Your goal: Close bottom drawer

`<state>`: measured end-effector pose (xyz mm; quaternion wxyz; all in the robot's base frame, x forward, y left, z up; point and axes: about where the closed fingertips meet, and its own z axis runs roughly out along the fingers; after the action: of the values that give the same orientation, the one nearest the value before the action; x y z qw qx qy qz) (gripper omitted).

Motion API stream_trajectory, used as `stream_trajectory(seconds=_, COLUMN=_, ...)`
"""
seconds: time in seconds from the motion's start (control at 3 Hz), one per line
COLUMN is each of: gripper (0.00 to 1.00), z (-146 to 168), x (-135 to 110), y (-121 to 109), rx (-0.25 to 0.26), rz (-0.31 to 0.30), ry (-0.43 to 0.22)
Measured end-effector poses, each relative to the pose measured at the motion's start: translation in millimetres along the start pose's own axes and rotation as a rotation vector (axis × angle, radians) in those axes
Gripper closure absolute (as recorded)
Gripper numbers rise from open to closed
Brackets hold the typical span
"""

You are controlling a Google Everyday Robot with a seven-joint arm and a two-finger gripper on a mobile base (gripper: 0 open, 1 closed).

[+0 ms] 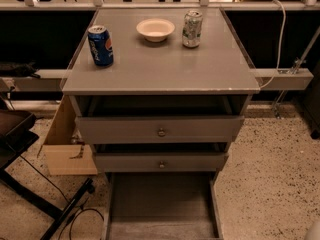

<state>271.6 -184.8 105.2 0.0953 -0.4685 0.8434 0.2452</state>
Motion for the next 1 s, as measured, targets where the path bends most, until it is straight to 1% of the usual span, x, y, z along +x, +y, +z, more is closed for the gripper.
stream_trajectory(seconds=0.33, gripper=1.0, z=33, x=-18, y=1, rx=0.038, rz=-0.06, ry=-0.028)
stream_trajectory(seconds=0.67, gripper=1.0, z=42, x=-42, y=-22, rx=0.129, rz=-0.128, ry=-0.082)
stream_trajectory(seconds=1.0, gripper=1.0, z=44, x=-55, y=-35, rx=0.174, rz=-0.156, ry=-0.12)
